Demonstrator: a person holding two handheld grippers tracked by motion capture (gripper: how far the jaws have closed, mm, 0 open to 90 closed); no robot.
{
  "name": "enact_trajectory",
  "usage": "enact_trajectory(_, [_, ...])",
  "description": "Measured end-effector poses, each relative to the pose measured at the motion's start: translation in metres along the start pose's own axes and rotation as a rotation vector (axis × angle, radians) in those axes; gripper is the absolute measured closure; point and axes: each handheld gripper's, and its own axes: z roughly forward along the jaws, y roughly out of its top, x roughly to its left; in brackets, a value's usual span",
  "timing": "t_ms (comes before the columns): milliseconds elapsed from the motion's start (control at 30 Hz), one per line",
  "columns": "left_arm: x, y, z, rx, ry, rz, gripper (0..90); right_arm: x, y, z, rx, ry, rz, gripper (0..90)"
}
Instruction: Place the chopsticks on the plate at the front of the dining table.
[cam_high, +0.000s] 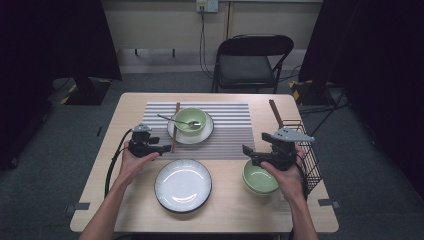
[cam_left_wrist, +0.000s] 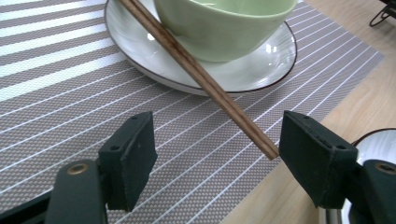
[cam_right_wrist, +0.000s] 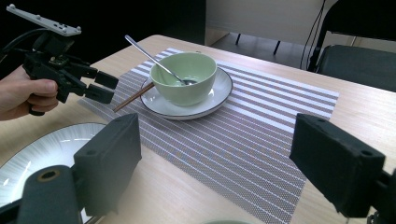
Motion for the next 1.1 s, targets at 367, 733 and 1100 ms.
enact_trajectory(367, [-0.007, 0.0, 0.009, 0.01, -0.007, -0.002, 26.1, 0.0, 0.0, 0.002, -0.001, 0.004, -0.003, 15.7])
enact_trajectory(733, [-0.009, -0.002, 0.018, 0.036, 0.007, 0.006, 25.8, -0.002, 0.0, -0.001, -0.002, -0.002, 0.004, 15.7])
enact_trajectory(1100, [-0.003, -0.001, 0.008, 0.018, 0.014, -0.004, 27.1, -0.002, 0.0, -0.001, -0.007, 0.0, 0.002, 15.7])
